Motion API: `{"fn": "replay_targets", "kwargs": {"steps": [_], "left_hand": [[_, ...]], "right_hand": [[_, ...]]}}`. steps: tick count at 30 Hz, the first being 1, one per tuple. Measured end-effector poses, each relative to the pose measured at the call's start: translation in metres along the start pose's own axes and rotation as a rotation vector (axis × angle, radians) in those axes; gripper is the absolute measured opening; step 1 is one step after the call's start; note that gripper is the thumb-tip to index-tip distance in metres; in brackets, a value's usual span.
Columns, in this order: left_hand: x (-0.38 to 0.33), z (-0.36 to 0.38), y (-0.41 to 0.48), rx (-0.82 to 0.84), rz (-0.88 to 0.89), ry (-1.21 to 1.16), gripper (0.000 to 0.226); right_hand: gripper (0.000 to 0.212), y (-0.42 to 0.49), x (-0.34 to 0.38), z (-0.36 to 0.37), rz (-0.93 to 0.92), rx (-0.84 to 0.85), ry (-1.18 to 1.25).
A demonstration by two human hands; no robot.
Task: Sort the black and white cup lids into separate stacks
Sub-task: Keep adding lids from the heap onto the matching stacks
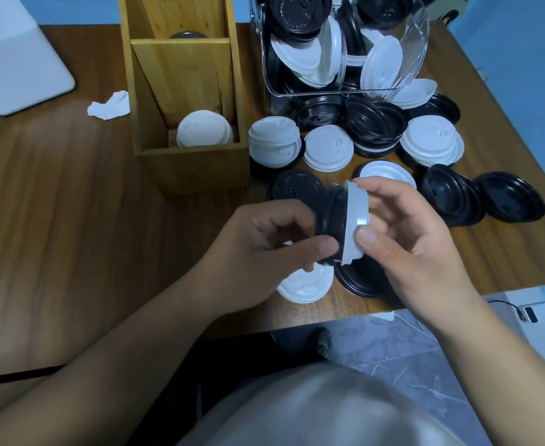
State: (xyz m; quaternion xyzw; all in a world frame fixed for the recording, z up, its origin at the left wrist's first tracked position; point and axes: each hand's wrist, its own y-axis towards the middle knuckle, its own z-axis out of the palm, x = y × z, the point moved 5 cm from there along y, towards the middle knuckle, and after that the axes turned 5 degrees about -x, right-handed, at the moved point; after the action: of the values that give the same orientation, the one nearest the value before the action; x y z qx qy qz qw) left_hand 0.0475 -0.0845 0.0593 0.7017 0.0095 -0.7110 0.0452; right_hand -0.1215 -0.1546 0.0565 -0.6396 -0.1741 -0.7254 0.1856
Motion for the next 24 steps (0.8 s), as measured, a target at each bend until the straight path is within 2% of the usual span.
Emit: {"fn": "replay_targets", "kwargs": {"steps": [3,7,10,13,15,17,19,21,24], "left_hand": [[0.003,-0.03,-0.016,-0.111,-0.009,-0.119,0.008],[0.017,-0.089,-0.039,-0.405,-0.237,-0.213,0.013],[0.033,-0.11,-0.05,-0.538,-0.45,-0.132,0.016],[0.045,-0.122,-0.053,-0.589,-0.531,-0.015,0.012],[0.049,-0.134,-0.055,-0.585,-0.547,0.235,0.011],[0.047,-0.147,-0.057,-0.574,-0.466,0.68,0.025],[0.032,-0.142,-0.061,-0.564,-0.261,1.067,0.034],[0.015,-0.113,-0.064,-0.498,-0.058,1.151,0.034],[0.006,-0.052,-0.066,-0.288,0.115,1.068,0.047]], "right_hand": [[0.047,-0.001,0.002,0.0,-0.024,-0.054,-0.071],[0.055,-0.009,0.003,0.003,-0.074,-0.066,-0.505],[0.06,-0.013,-0.001,0.013,-0.144,0.011,-0.889],[0.063,-0.014,-0.005,0.027,-0.207,0.072,-1.143],[0.063,-0.014,-0.009,0.034,-0.255,0.118,-1.253],[0.064,-0.013,-0.012,0.038,-0.288,0.159,-1.314],[0.066,-0.01,-0.011,0.037,-0.308,0.177,-1.313],[0.066,-0.008,-0.006,0.031,-0.307,0.188,-1.259],[0.067,-0.002,0.006,0.014,-0.26,0.175,-1.14]]}}
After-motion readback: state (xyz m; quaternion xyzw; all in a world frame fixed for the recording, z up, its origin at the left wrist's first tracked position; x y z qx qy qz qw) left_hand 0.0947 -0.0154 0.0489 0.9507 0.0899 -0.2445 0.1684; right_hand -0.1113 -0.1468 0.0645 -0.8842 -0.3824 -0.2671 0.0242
